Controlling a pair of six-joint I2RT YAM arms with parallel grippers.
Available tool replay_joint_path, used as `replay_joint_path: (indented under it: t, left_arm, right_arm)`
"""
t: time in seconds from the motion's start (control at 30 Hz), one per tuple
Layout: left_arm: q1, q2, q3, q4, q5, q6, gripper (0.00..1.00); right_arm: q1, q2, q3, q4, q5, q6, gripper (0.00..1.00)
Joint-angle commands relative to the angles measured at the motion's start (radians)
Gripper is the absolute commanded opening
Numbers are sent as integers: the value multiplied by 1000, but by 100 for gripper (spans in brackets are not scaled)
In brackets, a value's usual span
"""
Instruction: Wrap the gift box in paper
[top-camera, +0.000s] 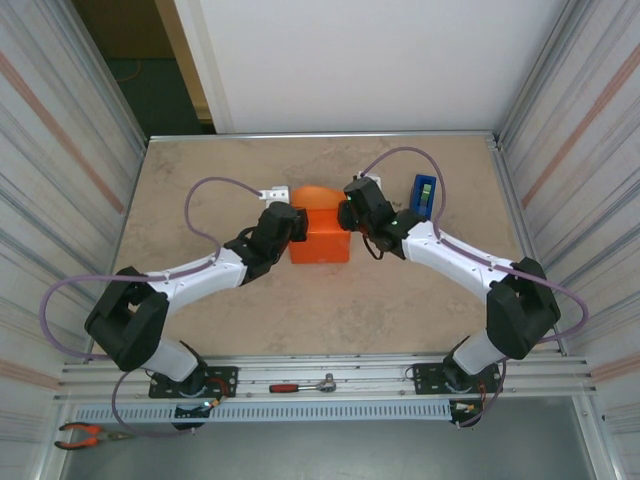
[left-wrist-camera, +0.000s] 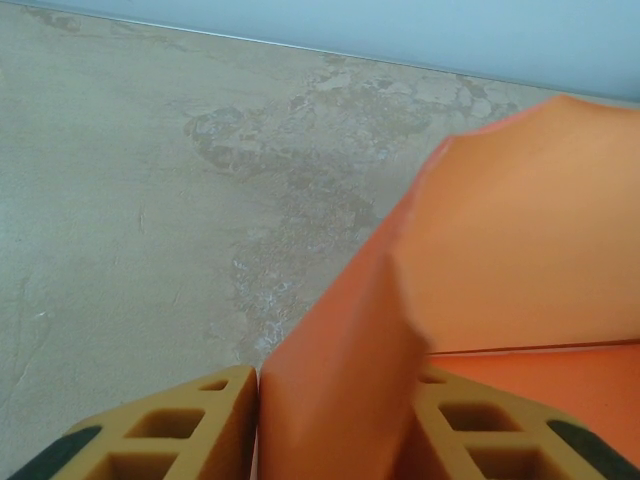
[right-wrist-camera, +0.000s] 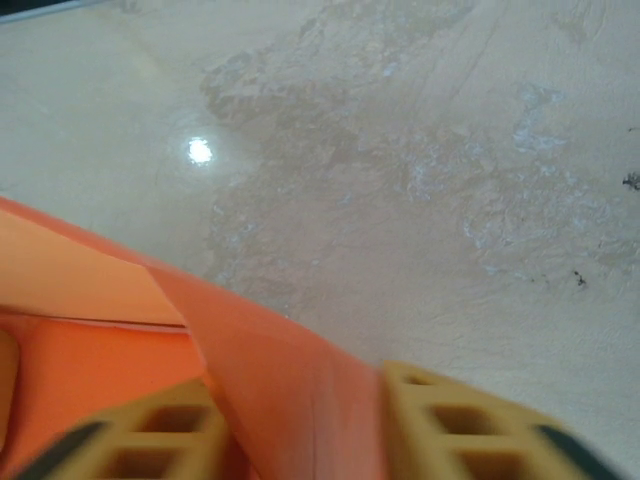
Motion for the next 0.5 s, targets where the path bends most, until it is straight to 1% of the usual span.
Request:
replay_joint_path:
  t: [0.0, 0.03, 0.07, 0.13, 0.17, 0.2, 0.23, 0.27, 0.3, 0.33, 0.47]
  left_arm:
    - [-7, 22, 9, -63, 0, -5, 38]
    - [-7, 23, 10, -63, 0, -5, 38]
    - [-6, 24, 9, -63, 0, -5, 38]
    - [-6, 27, 11, -63, 0, -6, 37]
    - [-7, 28, 11, -63, 0, -5, 37]
    - [-7, 27, 11, -63, 1, -4, 37]
    - [-7, 28, 12, -63, 0, -3, 37]
    - [-7, 28, 13, -65, 0, -3, 37]
    - [-6, 28, 12, -65, -1, -2, 37]
    - [-7, 29, 14, -66, -2, -2, 37]
    - [-7, 30, 15, -65, -2, 0, 36]
  right_arm:
    - [-6, -27, 59, -18, 1, -34, 47]
    - [-6, -28, 61, -15, -1, -35, 16]
    - [-10, -27, 62, -11, -10, -36, 0]
    - [-14, -24, 68, -9, -30, -36, 0]
    - [-15, -26, 70, -8, -34, -37, 2]
    - [-15, -29, 70, -9, -38, -35, 17]
    - [-18, -36, 68, -9, -43, -33, 41]
    - [-20, -45, 66, -11, -45, -28, 58]
    - [-22, -59, 63, -15, -48, -21, 65]
    - [-23, -79, 56, -18, -48, -15, 68]
    - [-47, -167, 0, -18, -38, 31, 69]
